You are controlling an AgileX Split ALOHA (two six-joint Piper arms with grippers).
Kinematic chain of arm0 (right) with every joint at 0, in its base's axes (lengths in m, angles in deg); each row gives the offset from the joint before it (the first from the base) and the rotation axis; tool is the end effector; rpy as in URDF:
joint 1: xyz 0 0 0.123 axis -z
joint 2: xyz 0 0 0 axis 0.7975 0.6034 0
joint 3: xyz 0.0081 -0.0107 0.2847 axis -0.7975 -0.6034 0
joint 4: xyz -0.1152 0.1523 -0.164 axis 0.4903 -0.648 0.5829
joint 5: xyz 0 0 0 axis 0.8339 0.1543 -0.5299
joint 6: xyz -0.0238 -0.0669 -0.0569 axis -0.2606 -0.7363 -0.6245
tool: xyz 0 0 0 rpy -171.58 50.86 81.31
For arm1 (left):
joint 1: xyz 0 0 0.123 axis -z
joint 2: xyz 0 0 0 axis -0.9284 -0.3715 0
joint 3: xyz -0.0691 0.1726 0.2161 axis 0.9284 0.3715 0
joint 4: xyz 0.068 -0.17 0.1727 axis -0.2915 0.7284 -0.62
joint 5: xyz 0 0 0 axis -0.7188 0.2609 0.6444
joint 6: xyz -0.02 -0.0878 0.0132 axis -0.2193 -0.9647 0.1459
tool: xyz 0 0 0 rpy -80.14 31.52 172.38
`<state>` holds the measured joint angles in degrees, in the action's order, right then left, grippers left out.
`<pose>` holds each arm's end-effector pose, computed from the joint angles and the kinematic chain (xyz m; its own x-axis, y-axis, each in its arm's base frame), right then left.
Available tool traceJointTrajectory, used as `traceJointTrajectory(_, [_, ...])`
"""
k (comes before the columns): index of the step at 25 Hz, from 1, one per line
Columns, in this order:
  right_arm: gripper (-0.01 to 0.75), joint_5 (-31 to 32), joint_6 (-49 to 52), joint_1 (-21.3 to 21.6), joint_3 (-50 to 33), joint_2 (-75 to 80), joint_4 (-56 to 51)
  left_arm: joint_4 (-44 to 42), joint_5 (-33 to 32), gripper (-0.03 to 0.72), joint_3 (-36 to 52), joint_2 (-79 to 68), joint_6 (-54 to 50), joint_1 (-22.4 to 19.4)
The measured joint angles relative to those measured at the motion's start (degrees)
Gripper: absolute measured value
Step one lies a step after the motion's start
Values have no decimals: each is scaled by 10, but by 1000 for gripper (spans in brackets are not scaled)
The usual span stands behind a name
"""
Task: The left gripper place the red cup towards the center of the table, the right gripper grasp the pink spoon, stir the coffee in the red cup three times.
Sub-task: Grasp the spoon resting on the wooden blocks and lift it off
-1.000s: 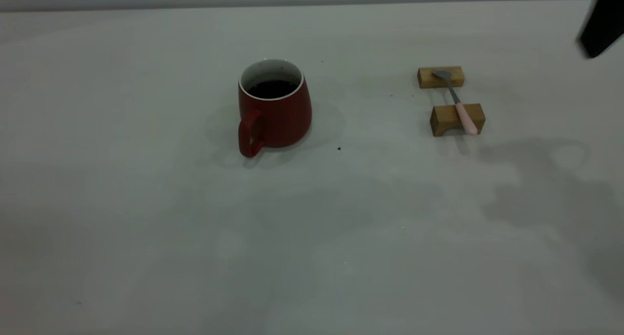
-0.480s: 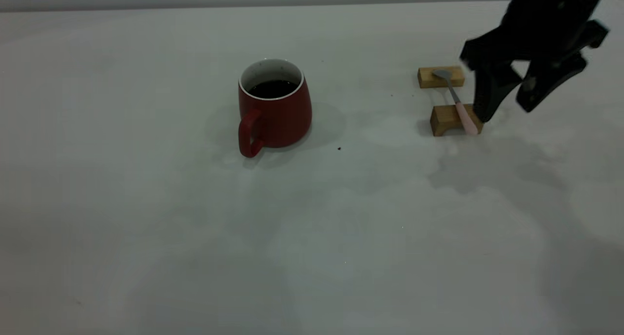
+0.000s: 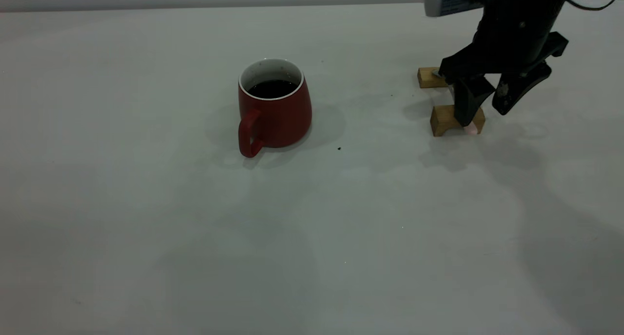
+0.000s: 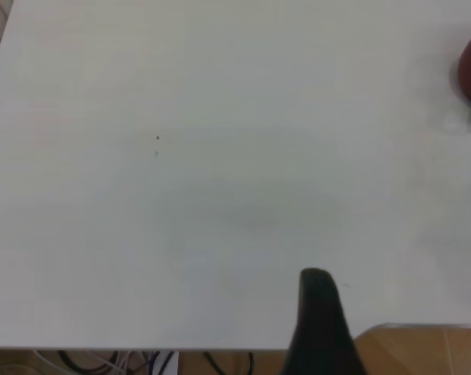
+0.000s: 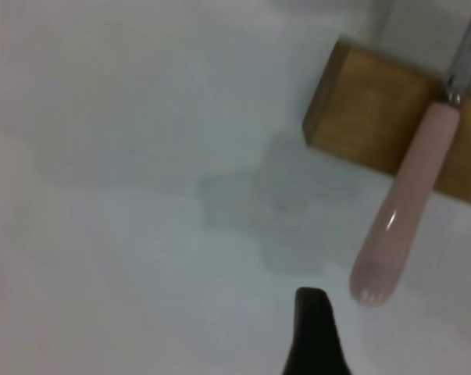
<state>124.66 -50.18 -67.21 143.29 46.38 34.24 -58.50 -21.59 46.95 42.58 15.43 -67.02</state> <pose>0.3981 0.1078 0.0498 -0.9096 -0.3930 -0.1346 -0.4017 0.9147 0.0443 -0.0093 0.0049 0.2680 -0.5114 -0.0004 -0.8593 -0.0295 0.9994 0.0171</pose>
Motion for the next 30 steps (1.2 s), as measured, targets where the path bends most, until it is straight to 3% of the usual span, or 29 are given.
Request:
traceJointTrajectory(20, [582,6,42,0,52,57,42,0,0,595,0,0,0,0])
traceJointTrajectory(30, [499,6,48,0,52,70,34,0,0,595,0,0,0,0])
